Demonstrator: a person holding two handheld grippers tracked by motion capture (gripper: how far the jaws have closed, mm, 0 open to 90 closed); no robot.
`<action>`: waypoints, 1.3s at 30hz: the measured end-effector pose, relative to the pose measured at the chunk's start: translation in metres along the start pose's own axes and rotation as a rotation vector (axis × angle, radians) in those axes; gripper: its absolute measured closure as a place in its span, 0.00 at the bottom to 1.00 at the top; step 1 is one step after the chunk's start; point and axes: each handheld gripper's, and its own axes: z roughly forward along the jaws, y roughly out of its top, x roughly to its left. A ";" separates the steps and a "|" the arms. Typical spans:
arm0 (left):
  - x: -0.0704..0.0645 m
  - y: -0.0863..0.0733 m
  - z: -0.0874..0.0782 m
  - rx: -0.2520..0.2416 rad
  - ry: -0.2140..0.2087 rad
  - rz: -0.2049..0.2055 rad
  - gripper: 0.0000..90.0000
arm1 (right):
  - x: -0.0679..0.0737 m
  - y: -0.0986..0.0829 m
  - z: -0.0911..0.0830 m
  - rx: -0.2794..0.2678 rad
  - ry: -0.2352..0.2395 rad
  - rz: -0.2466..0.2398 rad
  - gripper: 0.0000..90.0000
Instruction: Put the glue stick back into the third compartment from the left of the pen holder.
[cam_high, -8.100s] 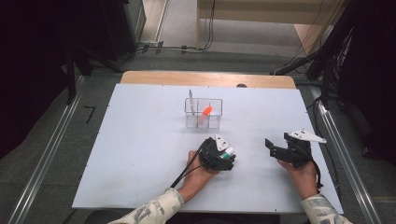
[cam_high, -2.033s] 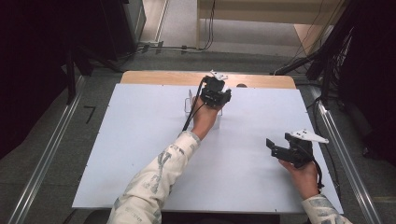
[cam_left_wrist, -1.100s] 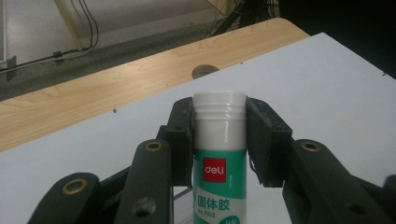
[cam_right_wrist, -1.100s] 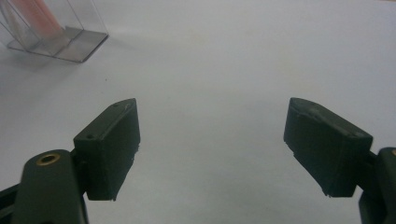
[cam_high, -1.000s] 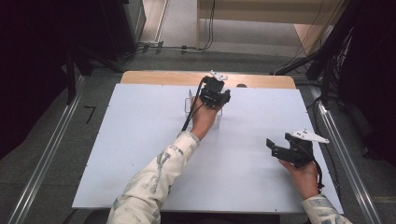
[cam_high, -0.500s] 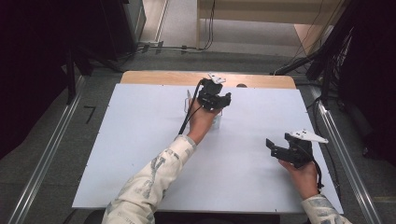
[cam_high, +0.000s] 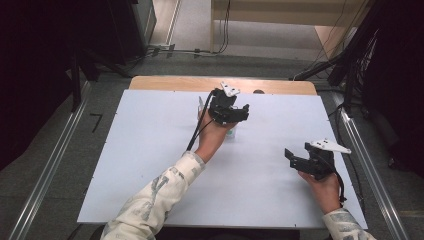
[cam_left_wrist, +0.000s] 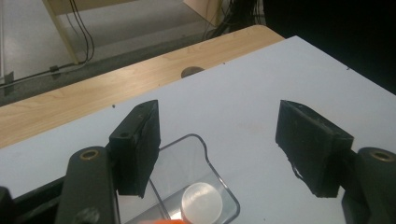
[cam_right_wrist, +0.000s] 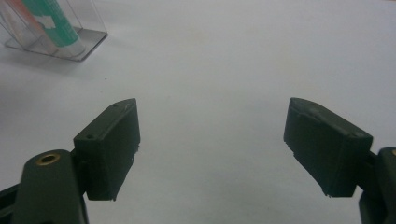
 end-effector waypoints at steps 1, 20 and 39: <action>-0.001 -0.002 -0.002 0.000 -0.002 0.001 0.35 | 0.000 0.000 0.000 0.001 -0.001 0.001 0.19; 0.003 -0.040 -0.042 -0.024 -0.048 0.009 0.33 | 0.000 -0.001 0.000 0.004 -0.007 0.005 0.19; 0.037 -0.082 -0.079 -0.033 0.007 -0.037 0.25 | 0.000 -0.001 0.000 0.005 -0.009 0.013 0.17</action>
